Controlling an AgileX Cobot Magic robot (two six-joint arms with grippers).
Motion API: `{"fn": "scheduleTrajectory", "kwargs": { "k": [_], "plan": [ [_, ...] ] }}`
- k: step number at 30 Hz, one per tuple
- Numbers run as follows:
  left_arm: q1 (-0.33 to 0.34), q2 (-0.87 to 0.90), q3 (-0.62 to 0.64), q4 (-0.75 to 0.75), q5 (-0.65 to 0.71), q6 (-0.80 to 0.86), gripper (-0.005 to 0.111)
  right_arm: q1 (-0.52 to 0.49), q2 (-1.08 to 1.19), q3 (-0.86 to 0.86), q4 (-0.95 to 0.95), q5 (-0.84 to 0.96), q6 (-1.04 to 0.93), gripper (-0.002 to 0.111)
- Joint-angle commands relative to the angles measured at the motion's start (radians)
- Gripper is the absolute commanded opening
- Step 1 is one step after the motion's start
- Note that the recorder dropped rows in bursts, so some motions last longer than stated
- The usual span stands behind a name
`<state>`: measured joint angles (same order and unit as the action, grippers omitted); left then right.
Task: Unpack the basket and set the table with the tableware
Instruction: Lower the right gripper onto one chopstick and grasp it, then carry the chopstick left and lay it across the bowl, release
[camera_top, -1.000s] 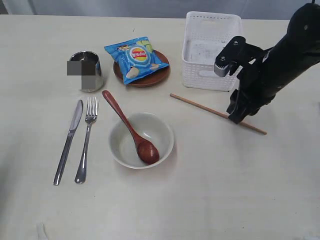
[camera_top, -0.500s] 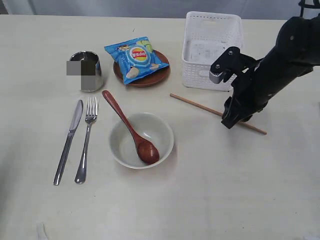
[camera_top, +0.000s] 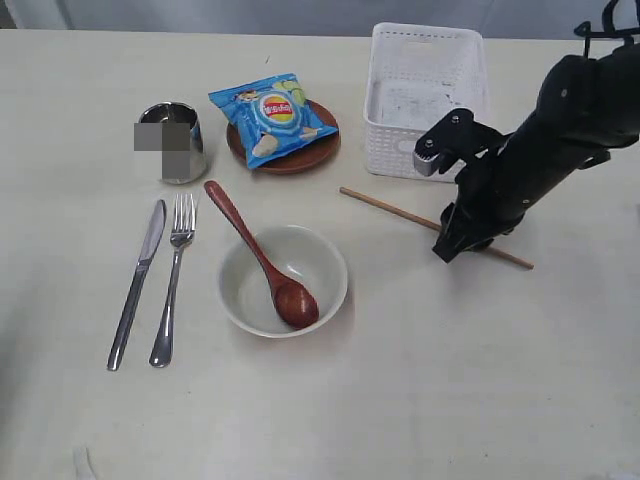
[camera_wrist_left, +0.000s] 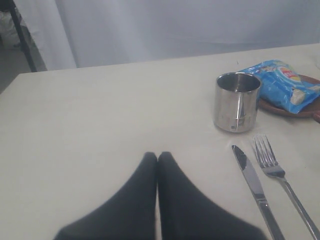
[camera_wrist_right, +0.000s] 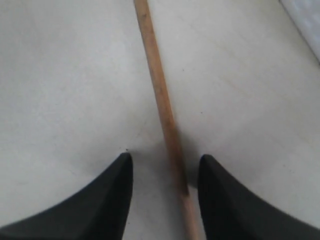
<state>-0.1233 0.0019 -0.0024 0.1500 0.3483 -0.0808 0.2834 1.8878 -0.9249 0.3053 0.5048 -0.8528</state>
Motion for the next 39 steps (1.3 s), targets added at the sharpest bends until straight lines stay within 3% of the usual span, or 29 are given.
{"fn": "scheduleTrajectory", "kwargs": {
  "k": [1,5,14,28,32,39],
  "plan": [
    [-0.005,-0.002,0.002,0.0,-0.001,-0.002,0.0,0.0,0.023,0.001,0.007,-0.003,-0.008,0.027],
    [-0.005,-0.002,0.002,0.0,-0.001,-0.002,0.0,0.0,0.021,0.001,0.007,0.019,-0.008,-0.001],
    [-0.005,-0.002,0.002,0.0,-0.001,-0.002,0.0,0.064,-0.094,-0.01,0.007,0.061,-0.034,-0.001],
    [-0.005,-0.002,0.002,0.0,-0.001,-0.002,0.0,0.43,-0.332,-0.082,-0.065,0.118,0.049,-0.001],
    [-0.005,-0.002,0.002,0.0,-0.001,-0.002,0.0,0.575,-0.277,-0.145,-0.192,0.187,0.056,-0.001],
    [-0.005,-0.002,0.002,0.0,-0.001,-0.002,0.0,0.591,-0.088,-0.245,-0.297,0.279,0.105,-0.001]
  ]
}}
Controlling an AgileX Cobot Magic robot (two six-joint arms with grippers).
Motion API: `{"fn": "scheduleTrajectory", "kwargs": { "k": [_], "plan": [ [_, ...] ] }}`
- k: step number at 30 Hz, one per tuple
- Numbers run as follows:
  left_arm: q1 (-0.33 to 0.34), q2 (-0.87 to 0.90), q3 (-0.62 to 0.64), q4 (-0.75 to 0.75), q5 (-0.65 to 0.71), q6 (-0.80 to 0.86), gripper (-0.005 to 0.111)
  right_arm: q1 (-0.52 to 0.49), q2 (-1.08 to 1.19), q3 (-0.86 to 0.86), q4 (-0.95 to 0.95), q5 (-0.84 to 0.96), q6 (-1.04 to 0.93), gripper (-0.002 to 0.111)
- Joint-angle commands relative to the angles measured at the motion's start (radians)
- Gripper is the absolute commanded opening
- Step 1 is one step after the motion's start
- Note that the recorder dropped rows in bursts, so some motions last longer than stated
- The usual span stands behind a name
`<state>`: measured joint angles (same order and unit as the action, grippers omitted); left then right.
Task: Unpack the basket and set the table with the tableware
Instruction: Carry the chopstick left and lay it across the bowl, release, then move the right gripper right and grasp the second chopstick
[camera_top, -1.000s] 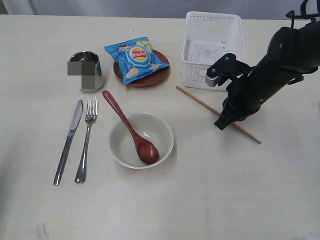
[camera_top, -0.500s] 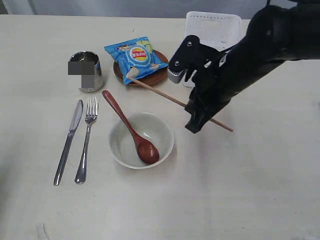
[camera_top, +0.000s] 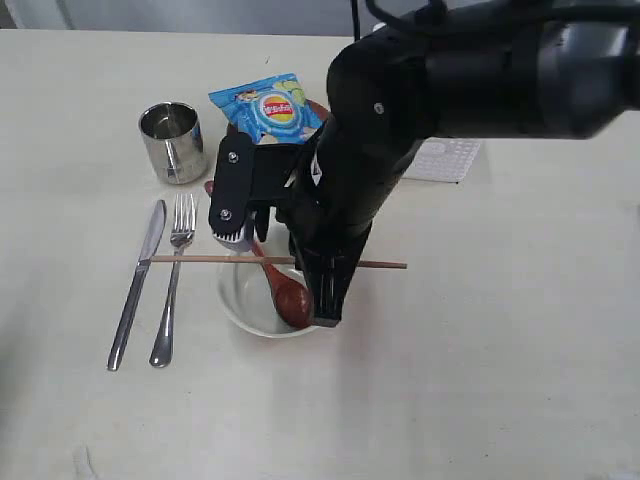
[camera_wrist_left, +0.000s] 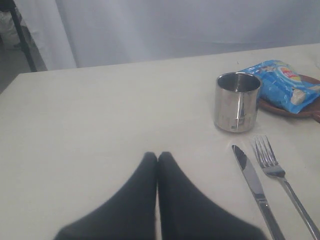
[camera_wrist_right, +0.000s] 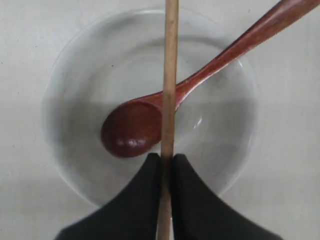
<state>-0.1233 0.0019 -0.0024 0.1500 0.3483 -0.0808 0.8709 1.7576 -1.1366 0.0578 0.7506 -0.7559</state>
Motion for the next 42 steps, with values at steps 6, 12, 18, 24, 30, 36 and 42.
{"fn": "scheduleTrajectory", "kwargs": {
  "k": [6,12,18,24,30,36,42],
  "plan": [
    [-0.005,-0.002,0.002,0.0,-0.001,-0.002,0.0,-0.001,0.063,-0.038,-0.063,-0.013,0.036,0.0],
    [-0.005,-0.002,0.002,0.0,-0.001,-0.002,0.0,-0.03,0.063,-0.038,-0.058,-0.013,0.036,0.0],
    [-0.005,-0.002,0.002,0.0,-0.001,-0.002,0.0,-0.032,0.065,-0.038,-0.03,-0.013,0.036,0.011],
    [-0.005,-0.002,0.002,0.0,-0.001,-0.002,0.0,-0.032,0.064,-0.038,-0.058,-0.011,0.077,0.035],
    [-0.005,-0.002,0.002,0.0,-0.001,-0.002,0.0,-0.032,-0.139,-0.038,-0.321,-0.007,0.352,0.035],
    [-0.005,-0.002,0.002,0.0,-0.001,-0.002,0.0,-0.388,-0.269,-0.012,-0.459,0.01,0.688,0.035],
    [-0.005,-0.002,0.002,0.0,-0.001,-0.002,0.0,-0.784,-0.236,0.163,-0.416,-0.139,0.904,0.035]
  ]
}}
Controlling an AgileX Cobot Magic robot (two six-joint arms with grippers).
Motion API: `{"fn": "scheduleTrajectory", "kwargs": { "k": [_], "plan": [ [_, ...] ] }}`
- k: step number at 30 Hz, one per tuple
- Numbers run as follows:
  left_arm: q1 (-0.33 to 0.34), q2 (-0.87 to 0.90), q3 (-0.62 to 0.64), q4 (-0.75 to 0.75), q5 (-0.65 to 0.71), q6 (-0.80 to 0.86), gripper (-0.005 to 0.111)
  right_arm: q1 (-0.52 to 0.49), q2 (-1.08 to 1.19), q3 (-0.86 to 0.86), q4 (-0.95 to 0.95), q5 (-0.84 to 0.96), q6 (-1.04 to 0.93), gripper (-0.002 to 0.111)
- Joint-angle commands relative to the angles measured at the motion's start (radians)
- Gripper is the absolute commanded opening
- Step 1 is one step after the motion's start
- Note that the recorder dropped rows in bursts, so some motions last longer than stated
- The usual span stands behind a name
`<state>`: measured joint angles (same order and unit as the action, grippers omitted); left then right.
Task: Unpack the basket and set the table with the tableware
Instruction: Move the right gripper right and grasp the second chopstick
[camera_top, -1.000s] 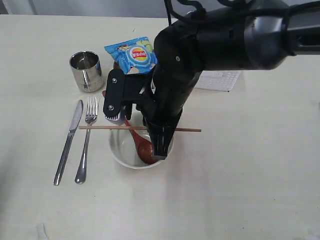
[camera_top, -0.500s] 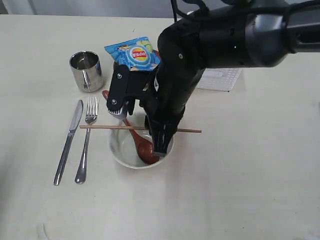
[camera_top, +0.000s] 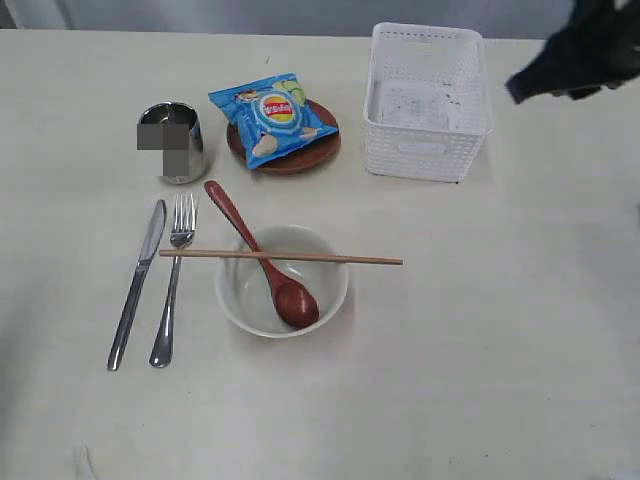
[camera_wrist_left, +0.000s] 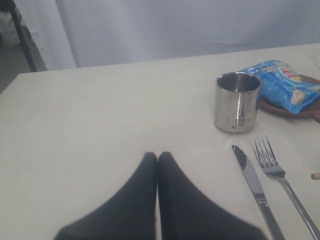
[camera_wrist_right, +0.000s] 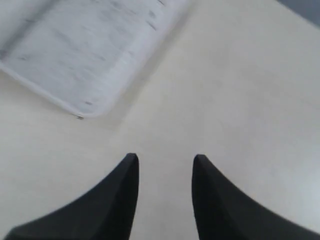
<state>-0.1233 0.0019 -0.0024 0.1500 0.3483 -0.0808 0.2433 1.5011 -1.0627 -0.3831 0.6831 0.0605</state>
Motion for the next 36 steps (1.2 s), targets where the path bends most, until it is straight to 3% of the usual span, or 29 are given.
{"fn": "scheduleTrajectory", "kwargs": {
  "k": [1,8,26,36],
  "plan": [
    [-0.005,-0.002,0.002,0.0,-0.001,-0.002,0.0,-0.202,0.03,0.117,0.053,-0.094,0.092,0.035],
    [-0.005,-0.002,0.002,0.0,-0.001,-0.002,0.0,-0.394,0.098,0.179,0.205,-0.087,0.066,0.035],
    [-0.005,-0.002,0.002,0.002,-0.001,-0.002,0.0,-0.473,0.232,0.179,0.21,-0.065,0.022,0.035],
    [-0.005,-0.002,0.002,0.002,-0.001,-0.002,0.0,-0.579,0.27,0.179,0.505,-0.087,-0.239,0.035]
  ]
}}
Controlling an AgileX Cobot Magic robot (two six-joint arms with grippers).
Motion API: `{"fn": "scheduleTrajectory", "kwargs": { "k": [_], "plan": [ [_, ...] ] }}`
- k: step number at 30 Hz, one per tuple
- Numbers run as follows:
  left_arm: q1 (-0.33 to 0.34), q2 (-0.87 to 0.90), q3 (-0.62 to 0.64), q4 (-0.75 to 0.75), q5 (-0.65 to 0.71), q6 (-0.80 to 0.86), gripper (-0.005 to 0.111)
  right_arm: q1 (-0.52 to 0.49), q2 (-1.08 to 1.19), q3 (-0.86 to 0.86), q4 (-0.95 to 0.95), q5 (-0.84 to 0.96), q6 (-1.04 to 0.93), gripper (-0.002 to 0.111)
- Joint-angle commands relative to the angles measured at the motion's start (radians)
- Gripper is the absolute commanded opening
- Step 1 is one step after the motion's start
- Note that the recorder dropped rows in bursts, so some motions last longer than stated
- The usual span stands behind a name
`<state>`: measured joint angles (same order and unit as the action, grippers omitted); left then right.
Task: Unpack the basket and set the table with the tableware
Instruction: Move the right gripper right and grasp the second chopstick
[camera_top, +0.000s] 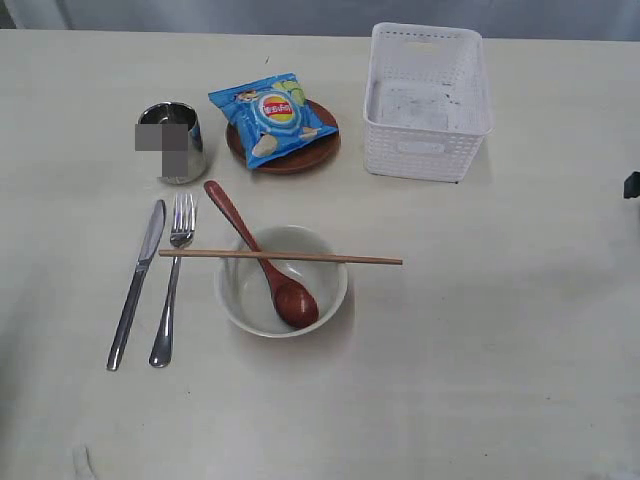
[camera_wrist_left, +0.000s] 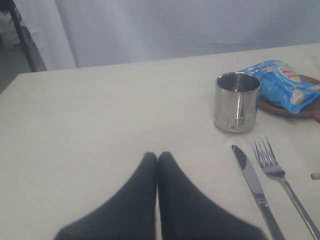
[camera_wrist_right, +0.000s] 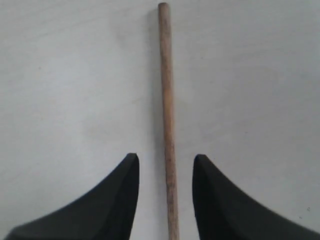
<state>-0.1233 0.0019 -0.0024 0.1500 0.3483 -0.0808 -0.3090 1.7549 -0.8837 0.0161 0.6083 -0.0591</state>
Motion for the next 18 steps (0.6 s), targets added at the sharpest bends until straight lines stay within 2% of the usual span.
{"fn": "scheduleTrajectory", "kwargs": {
  "k": [1,18],
  "plan": [
    [-0.005,-0.002,0.002,0.002,-0.001,-0.002,0.0,-0.027,0.025,0.0,0.118,-0.012,-0.126,0.035],
    [-0.005,-0.002,0.002,0.002,-0.001,-0.002,0.0,-0.027,0.124,-0.027,0.084,-0.002,-0.128,0.035]
  ]
}}
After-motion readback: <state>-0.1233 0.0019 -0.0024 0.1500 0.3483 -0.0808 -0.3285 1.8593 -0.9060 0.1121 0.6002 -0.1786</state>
